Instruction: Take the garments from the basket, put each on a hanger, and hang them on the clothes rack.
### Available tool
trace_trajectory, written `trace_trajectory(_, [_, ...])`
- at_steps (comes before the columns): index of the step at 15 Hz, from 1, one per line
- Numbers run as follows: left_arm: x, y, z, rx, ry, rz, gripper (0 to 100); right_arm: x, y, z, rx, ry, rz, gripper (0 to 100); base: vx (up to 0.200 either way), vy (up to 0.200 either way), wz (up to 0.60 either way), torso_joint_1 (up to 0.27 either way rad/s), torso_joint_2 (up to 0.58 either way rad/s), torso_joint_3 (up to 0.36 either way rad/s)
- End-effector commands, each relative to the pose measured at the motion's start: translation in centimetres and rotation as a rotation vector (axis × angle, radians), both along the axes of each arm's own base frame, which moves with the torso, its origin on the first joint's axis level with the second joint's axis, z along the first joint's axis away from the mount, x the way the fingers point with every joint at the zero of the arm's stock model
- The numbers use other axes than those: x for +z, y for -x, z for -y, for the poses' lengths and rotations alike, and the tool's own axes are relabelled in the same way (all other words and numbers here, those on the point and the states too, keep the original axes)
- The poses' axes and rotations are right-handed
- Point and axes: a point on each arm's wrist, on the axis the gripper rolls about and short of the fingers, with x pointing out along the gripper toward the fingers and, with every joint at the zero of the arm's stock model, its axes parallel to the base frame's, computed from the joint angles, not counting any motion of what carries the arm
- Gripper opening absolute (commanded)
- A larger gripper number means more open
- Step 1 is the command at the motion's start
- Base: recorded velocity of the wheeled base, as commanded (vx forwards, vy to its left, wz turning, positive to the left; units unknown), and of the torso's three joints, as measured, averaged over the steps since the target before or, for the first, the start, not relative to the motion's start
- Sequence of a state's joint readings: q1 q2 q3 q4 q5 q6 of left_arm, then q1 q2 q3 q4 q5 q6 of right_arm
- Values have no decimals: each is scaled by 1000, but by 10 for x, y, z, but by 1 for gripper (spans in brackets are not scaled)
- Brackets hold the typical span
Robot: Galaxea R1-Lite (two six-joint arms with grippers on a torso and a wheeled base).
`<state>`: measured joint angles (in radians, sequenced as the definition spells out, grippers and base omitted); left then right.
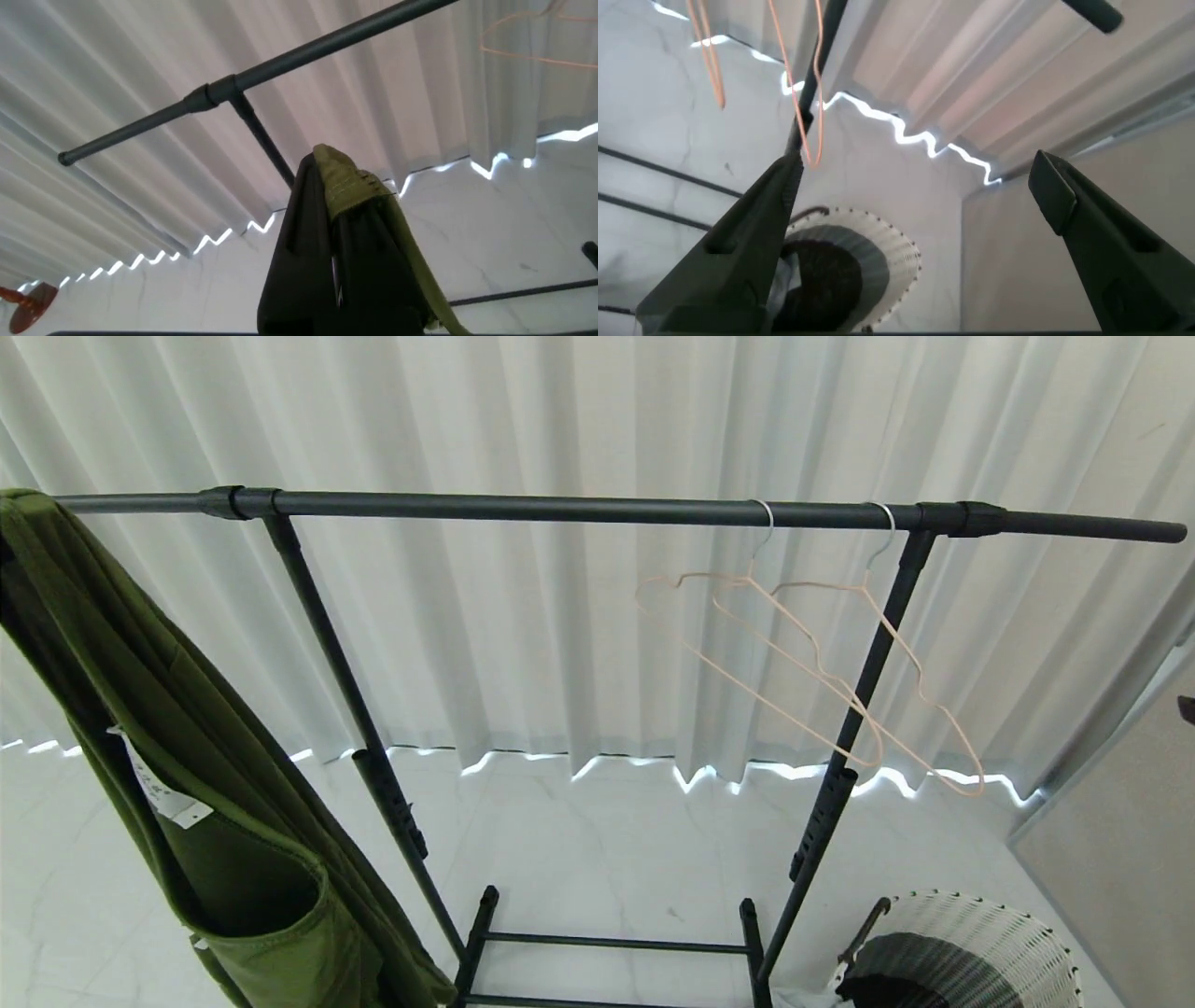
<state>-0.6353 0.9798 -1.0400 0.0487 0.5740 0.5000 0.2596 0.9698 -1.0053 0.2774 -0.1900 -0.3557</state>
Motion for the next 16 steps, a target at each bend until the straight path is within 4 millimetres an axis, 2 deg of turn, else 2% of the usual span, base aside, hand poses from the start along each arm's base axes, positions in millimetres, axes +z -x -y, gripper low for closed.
trace_trajectory(1, [-3, -2, 2, -3, -7, -12, 0, -2, -6, -2, 11, 0, -22, 100, 200, 0, 0, 2, 2, 2])
trace_trajectory(3, [-9, -4, 3, -2, -19, -30, 0, -4, -11, -4, 28, -7, -39, 100, 200, 0, 0, 0, 2, 2])
trace_trajectory(8, [-27, -9, 6, -46, -57, -88, 0, -22, -47, -15, 89, -86, -180, 100, 0, 0, 0, 0, 0, 0])
trace_trajectory(12, [-29, -12, 9, -126, -42, -103, 0, -49, -105, -17, 110, -123, -244, 100, 0, 0, 0, 0, 0, 0])
trace_trajectory(16, [-19, -10, 9, -162, -30, -72, 0, -79, -156, -17, 119, -144, -272, 100, 0, 0, 0, 0, 0, 0])
